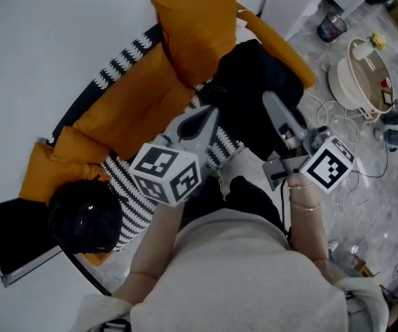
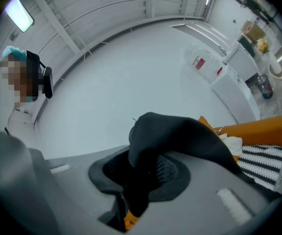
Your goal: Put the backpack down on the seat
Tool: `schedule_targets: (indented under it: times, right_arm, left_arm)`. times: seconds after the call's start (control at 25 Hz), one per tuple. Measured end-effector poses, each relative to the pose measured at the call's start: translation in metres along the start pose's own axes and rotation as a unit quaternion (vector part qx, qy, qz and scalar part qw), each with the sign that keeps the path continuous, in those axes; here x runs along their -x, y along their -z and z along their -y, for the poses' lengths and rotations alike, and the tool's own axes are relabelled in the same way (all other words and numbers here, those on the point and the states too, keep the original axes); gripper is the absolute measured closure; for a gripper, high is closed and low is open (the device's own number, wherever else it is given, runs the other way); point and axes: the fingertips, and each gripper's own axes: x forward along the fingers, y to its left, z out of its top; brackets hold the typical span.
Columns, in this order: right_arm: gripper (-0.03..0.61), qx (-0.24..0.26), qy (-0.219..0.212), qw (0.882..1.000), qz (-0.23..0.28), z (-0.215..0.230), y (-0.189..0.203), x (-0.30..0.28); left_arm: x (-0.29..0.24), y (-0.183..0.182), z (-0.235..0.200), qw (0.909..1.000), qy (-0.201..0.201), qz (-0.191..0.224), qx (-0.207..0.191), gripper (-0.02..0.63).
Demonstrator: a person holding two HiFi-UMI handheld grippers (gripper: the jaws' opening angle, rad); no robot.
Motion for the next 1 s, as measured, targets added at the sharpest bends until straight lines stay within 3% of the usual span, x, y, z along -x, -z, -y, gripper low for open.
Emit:
schedule_targets:
  times: [0.4,1.0]
  right_arm:
    - [0.488,-0.01,-0.001,1.0,0.001,0.022,-0.002,-0.029]
    - [0.488,-0.035,0.025,0.997,-0.07,0.102,0.017,-0.069]
  left_arm:
    - [-0.019,0.005,-0.035,0.9998,-0.009,-0.011,0.013,0.606]
    - [-0.072,0.034,-0.077,0.9955,-0.043,-0.048,0.069,0.606]
